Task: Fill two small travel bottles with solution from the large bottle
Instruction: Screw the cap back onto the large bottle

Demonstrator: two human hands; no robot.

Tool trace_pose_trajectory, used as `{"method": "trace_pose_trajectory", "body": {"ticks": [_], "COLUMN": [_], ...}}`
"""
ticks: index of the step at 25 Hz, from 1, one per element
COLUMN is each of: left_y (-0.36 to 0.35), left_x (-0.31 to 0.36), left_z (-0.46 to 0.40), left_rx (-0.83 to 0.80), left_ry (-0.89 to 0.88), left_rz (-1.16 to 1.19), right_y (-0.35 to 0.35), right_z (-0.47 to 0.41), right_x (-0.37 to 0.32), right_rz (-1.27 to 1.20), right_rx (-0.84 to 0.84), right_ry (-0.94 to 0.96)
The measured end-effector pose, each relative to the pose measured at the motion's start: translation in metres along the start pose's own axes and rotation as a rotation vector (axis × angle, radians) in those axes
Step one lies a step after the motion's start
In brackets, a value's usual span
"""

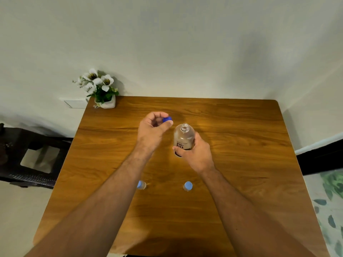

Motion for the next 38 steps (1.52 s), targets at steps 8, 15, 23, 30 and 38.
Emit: {"method": "trace_pose_trajectory", "body": {"ticks": [8,15,23,30,38], "left_y": [0.006,0.011,0.026,0.026,0.028], "left_x": [0.080,0.127,0.154,0.152,0.163], "left_z": [0.038,0.068,0.070,0.078,0.085], "left_rx": [-0.041,0.056,-0.087,-0.182,-0.213], "left_ry": [-0.257,-0.391,-0.475,-0.484,-0.490], "left_rz": [-0.070,-0.301,-0.316,-0.302,-0.307], "right_y": [0.016,0.025,0.025,0.024,0.030], "right_z": [0.007,0.025,0.034,0.038,0.044], "right_x": [-0.072,-0.119,-0.149,-0.152,-0.165], "right_rz": [-0.036,-0.057,-0.111,-0.139,-0.145], "right_rx": [0.058,0.138,0.139,0.137,0.128], "right_ry": [0.167,0.260,0.323,0.315,0.335]}}
Point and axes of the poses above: each hand's wrist, its own z-axis away from the middle knuckle, its own y-axis out of the back of the hand, x = y × z, the point moved 8 cm from there along -z, towards the middle knuckle, and after that the axes turned 8 degrees about y, right-handed, at the moved point
